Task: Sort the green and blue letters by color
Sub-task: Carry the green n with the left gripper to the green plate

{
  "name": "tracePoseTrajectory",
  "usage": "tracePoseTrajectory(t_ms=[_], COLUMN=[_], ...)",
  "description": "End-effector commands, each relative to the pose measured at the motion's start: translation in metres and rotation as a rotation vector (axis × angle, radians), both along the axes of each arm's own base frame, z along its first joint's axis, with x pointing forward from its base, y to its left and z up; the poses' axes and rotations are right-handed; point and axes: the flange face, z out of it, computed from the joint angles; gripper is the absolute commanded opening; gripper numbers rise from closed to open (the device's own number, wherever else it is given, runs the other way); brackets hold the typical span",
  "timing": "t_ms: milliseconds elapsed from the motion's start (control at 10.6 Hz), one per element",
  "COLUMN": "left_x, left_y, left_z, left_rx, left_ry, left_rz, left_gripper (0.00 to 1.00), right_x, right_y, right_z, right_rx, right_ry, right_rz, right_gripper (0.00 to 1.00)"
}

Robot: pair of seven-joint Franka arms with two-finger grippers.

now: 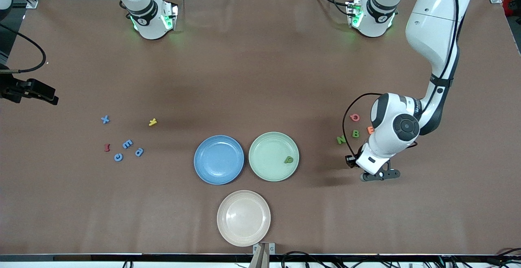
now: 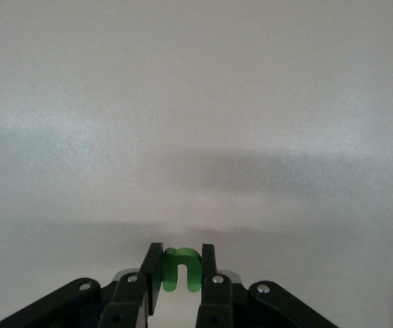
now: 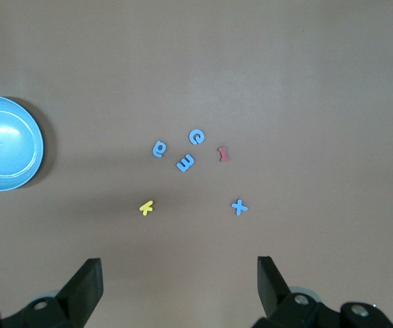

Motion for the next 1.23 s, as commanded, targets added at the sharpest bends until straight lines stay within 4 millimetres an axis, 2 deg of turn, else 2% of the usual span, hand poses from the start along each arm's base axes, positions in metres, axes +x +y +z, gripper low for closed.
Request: tracePoseTrajectory(t_ms=[0,95,189,473,757,851,1040,1135], left_x=[-0.001,0.004,0.004,0.005,0.006,0.002,-0.006,-0.014], left_y=[-0.008,-0.01,-0.01,-0.012,-0.062,-0.079,-0.097,-0.116], left_z=[0.012,0.021,0.02,0.035,0.059,0.06,0.051,0.043], left_rx=[-0.024,-0.037,-0.037,-0.072,-0.152,-0.16,-0.16,-0.162], left_ry=[-0.005,-0.02,-0.018,-0.026,-0.037,-0.034,-0.017,-0.003], left_rz=[0.029,0.05,0.05,0.099,0.25,0.247,0.255,0.257], left_gripper=[0.0,0.0,0.0,0.0,0.0,0.0,0.0,0.0], right_x=[-0.003,-0.003,-0.003,-0.003,-0.001,0.0,0.001,0.001], right_y=[-0.001,-0.001,-0.001,-0.001,-0.001,-0.001,0.0,0.0], right_z=[0.006,0.006,0.006,0.005,0.0,-0.003,-0.008,-0.008], right_rx=[-0.003,-0.003,-0.003,-0.003,-0.003,-0.004,-0.003,-0.003], right_ry=[-0.002,-0.002,-0.002,0.0,0.001,0.006,0.016,0.016], right_rz=[-0.005,-0.005,-0.005,-0.005,-0.004,-0.004,-0.003,-0.003], right_gripper=[1.0,1.0,1.0,1.0,1.0,1.0,1.0,1.0])
